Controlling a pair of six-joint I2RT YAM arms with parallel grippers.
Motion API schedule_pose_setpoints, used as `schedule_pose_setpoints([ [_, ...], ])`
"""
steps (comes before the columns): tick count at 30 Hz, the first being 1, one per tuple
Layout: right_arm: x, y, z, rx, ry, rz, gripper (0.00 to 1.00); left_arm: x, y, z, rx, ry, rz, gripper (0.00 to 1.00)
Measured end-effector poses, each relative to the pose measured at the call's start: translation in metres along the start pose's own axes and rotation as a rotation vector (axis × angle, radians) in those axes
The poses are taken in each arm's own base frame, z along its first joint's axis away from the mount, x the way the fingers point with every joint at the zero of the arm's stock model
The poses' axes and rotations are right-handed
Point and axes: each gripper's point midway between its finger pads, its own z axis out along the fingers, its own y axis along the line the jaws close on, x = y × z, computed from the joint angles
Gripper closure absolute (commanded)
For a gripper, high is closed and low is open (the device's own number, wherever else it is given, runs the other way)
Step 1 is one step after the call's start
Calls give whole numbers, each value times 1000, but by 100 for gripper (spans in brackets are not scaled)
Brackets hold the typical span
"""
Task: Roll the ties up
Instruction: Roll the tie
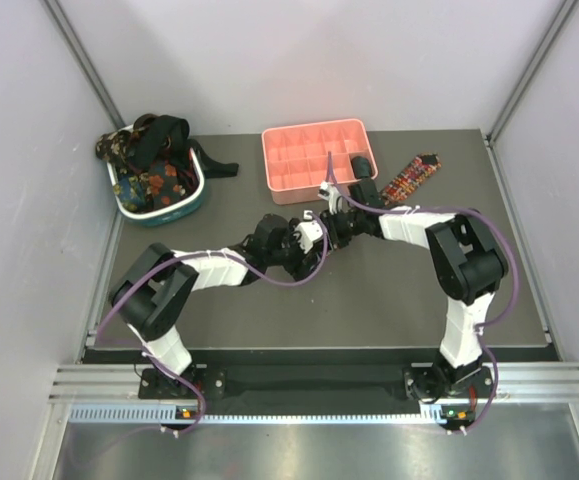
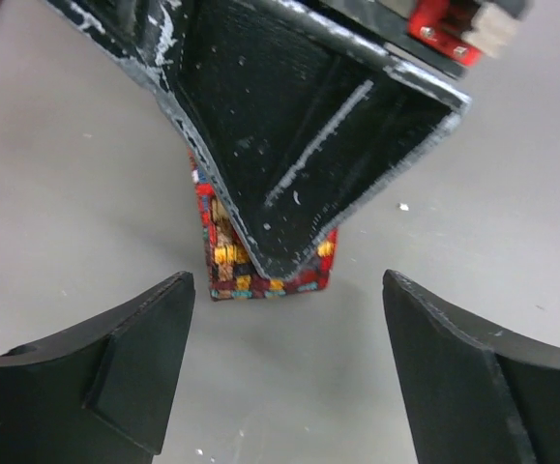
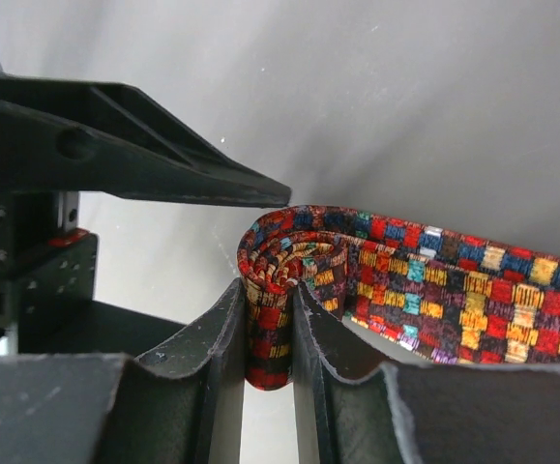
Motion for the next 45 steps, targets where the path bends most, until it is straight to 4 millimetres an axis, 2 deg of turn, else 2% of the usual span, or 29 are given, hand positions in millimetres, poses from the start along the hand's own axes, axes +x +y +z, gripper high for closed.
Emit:
schedule_pose_setpoints([
  [11, -2, -1, 6, -21, -4, 31, 85, 8, 15, 14, -61, 38, 20, 22],
  [20, -2, -1, 11, -42, -10, 53, 84, 9, 19, 21, -67, 59, 35, 42],
  [28, -3, -4, 11, -51, -15, 63, 80, 12, 14, 20, -53, 96, 60, 47],
  [33, -5, -11, 9, -38, -24, 71, 79, 11, 16, 24, -54, 126, 65, 48],
  [37, -7, -20, 6, -20, -34, 84, 84, 9, 18, 29, -54, 152, 56, 38],
  [38, -8, -23, 5, -16, -38, 88, 85, 8, 18, 29, -55, 157, 51, 32],
  [45, -8, -38, 5, -6, -43, 117, 86, 9, 15, 27, -52, 171, 24, 26],
])
